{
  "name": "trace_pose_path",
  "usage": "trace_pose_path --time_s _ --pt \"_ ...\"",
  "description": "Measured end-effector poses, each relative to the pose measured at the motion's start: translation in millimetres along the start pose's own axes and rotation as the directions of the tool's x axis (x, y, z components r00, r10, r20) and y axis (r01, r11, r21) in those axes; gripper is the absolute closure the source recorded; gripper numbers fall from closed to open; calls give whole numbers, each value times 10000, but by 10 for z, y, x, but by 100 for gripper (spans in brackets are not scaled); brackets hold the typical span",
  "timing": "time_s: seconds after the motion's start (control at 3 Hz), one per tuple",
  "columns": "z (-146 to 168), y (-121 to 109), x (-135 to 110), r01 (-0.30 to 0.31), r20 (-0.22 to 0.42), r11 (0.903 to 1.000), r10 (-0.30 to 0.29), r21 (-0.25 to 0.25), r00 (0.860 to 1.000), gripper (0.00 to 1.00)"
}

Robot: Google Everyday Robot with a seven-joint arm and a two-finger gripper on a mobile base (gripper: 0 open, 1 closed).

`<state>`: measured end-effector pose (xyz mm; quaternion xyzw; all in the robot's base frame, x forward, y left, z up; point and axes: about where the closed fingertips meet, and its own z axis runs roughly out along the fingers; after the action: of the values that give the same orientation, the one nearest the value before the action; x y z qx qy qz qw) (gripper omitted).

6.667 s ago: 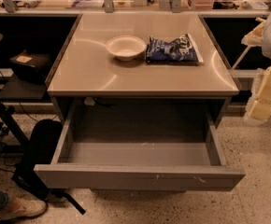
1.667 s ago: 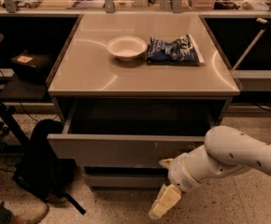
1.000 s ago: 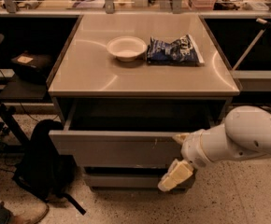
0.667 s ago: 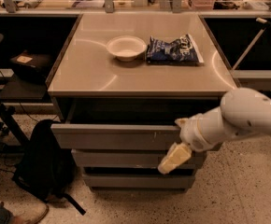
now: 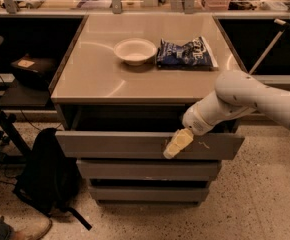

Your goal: Close top drawer

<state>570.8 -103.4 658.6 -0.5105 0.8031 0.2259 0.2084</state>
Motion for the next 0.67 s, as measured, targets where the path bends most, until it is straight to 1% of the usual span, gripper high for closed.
trace_pose_path --time_s 0.33,0.67 --pt "14 -41 -16 -5 50 10000 5 -15 10000 0" --pt "-210 166 -11 145 160 9976 -156 680 9998 0"
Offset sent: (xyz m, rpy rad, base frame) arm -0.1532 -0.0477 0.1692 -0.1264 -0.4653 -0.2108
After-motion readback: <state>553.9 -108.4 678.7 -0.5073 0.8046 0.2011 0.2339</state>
